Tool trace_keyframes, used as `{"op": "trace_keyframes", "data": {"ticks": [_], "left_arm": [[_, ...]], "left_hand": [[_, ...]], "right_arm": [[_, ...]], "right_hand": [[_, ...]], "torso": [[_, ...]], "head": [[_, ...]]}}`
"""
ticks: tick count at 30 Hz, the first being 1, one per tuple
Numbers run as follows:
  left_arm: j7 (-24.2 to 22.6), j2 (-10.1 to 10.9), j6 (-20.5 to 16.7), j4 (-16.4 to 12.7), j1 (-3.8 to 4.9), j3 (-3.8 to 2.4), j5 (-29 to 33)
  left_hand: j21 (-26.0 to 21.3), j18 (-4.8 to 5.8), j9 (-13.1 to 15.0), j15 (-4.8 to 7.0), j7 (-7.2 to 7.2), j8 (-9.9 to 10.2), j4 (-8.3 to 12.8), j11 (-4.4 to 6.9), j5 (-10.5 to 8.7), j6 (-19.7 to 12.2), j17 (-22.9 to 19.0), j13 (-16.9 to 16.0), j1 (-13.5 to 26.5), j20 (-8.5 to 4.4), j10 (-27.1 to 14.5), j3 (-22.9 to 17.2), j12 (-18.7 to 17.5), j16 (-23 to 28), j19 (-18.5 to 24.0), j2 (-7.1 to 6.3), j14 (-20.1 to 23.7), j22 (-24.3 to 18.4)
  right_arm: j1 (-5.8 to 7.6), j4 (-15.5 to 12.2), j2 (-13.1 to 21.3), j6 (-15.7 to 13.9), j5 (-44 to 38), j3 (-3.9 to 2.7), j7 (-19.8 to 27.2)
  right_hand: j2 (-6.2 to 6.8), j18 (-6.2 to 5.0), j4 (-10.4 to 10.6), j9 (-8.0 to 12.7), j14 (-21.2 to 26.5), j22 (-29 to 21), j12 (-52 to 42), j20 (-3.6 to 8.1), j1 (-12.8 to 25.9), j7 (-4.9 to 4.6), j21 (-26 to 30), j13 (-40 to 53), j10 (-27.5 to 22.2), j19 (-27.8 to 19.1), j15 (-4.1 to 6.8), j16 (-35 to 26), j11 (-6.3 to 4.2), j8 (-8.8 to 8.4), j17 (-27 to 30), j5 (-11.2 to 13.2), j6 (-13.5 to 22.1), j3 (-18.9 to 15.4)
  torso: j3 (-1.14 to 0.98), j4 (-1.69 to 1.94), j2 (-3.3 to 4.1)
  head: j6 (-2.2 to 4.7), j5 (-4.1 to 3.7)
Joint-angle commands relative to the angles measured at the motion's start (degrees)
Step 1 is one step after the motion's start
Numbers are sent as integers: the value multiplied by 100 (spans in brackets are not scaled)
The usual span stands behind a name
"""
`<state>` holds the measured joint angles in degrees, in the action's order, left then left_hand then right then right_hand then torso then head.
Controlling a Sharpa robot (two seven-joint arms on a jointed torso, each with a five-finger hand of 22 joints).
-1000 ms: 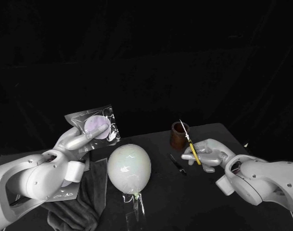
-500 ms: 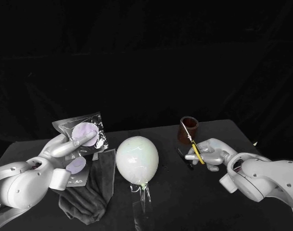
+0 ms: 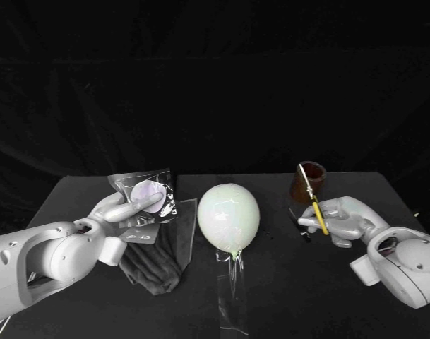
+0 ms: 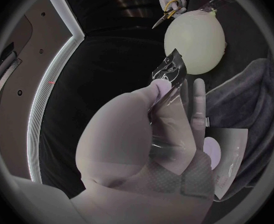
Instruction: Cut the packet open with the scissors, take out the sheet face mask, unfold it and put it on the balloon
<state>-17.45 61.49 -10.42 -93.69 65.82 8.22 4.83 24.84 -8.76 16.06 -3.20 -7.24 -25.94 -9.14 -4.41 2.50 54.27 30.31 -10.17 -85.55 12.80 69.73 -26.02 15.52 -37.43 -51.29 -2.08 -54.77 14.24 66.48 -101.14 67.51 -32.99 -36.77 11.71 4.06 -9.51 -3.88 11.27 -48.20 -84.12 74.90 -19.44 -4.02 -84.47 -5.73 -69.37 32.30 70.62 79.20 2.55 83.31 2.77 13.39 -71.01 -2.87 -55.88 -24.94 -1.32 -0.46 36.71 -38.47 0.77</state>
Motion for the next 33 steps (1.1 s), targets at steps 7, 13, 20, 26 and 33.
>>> {"op": "trace_keyframes", "data": {"ticks": [7, 13, 20, 26, 33], "left_arm": [[139, -63, -184, 197, -265, 50, -83], [311, -96, -656, 233, -350, 60, -291], [765, -154, -1128, 262, -370, 62, -793], [1263, -170, -1286, 230, -374, 63, -1287], [1765, -141, -1295, 171, -376, 63, -2003]], "left_hand": [[69, -116, 447, 44, -18, -32, 42, 5, 32, 24, -7, -7, 35, -3, -20, -9, 33, -53, 50, -26, -12, 25], [244, -129, 418, 36, -86, 50, 58, -65, 30, -126, 67, 35, 119, -17, -242, 50, -73, -259, 42, -83, -150, 138], [323, -119, 331, -58, -242, 233, -36, -220, 32, -379, 154, 121, 243, -3, -655, 156, -263, -435, 141, -177, -43, 198], [386, -123, 277, -105, -320, 325, -34, -288, 33, -466, 211, 167, 218, 5, -808, 179, -322, -567, 194, -253, 31, 244], [456, -127, 197, -164, -407, 457, -166, -368, 31, -589, 264, 216, 382, 25, -968, 336, -365, -736, 258, -491, 100, 292]], "right_arm": [[34, -159, 21, -180, 179, -11, 325], [38, -166, 4, -180, 214, -12, 340], [40, -170, -4, -186, 228, -15, 349], [43, -174, 1, -188, 242, -16, 352], [46, -176, 3, -187, 251, -17, 359]], "right_hand": [[-516, -54, -39, 8, -188, 851, 3, 7, -568, 11, -21, -4, 184, 48, -13, 26, -141, -29, -4, -3, -34, -152], [-515, -54, -39, 9, -190, 851, 4, 8, -568, 11, -19, -5, 184, 47, -13, 29, -141, -32, -11, -3, -35, -153], [-514, -56, -35, 11, -189, 849, 9, 9, -562, 8, -13, -6, 184, 46, -13, 27, -139, -38, -3, -4, -34, -158], [-514, -56, -35, 11, -189, 849, 9, 9, -562, 8, -13, -6, 184, 46, -13, 27, -139, -38, -3, -4, -34, -158], [-512, -56, -30, 14, -192, 849, 15, 9, -554, 4, -13, -8, 184, 47, -13, 28, -136, -45, -7, -3, -34, -162]], "torso": [[-1, 36, -30], [-1, 23, -21], [-4, 11, -25], [-2, 13, -23], [-3, 25, -31]], "head": [[-226, 429], [-267, 578], [-329, 658], [-366, 703], [-413, 716]]}}
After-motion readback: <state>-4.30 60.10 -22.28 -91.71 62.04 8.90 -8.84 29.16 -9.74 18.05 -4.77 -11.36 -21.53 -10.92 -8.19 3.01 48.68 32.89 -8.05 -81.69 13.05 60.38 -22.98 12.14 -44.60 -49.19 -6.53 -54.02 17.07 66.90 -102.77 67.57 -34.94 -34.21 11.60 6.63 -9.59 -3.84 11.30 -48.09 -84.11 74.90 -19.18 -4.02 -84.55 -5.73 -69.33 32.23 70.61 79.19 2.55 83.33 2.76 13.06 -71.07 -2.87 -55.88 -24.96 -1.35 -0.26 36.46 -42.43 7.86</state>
